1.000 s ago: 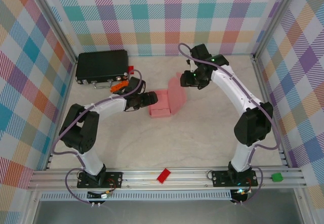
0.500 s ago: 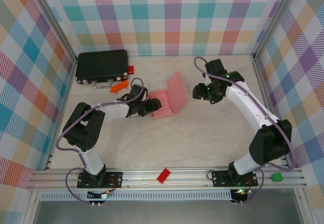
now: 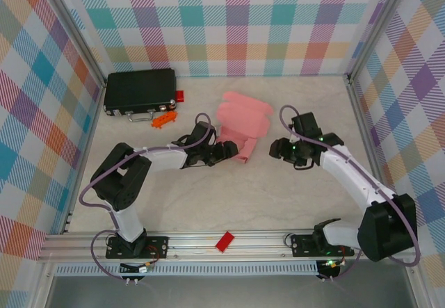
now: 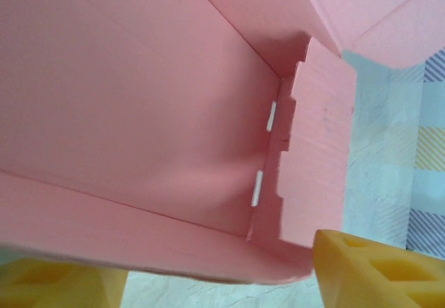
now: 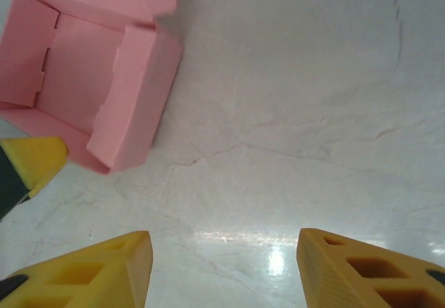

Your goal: Fold the paper box

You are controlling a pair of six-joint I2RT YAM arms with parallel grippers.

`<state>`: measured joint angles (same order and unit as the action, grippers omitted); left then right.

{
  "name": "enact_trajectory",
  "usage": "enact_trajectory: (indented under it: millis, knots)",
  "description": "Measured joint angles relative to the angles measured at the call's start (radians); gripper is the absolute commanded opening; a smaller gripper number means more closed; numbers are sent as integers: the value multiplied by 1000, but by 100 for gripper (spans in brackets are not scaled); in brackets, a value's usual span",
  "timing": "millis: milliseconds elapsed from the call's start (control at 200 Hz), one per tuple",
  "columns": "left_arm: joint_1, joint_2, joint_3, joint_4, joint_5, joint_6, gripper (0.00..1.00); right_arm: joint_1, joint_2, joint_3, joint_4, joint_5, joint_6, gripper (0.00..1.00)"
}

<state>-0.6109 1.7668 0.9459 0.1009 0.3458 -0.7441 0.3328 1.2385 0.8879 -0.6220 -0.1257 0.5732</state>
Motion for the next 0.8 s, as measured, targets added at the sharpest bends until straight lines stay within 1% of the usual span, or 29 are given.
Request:
enact_trajectory:
  millis: [70,245,340,425,490,520,630,800]
  knots:
    - [0,-42,0,-55,-37,27,85,2,-32,-68,53,-32,51,58]
    - [8,-189,14,-175,-140,121,86,10,-54,-141,166,-88,136,59]
    - [35,-208,44,-225,-180,174,86,11,-35,-142,232,-122,158,58]
    - [79,-192,74,-268,-209,233,83,11,14,-141,292,-147,174,56]
    - [110,-163,101,-284,-211,276,81,12,68,-139,333,-165,180,53]
    - [122,-146,111,-283,-207,296,79,14,94,-136,348,-172,183,52]
    - [157,-74,143,-279,-167,365,74,16,180,-119,399,-193,198,49]
    - [161,17,163,-258,-89,418,68,22,270,-68,459,-212,198,47]
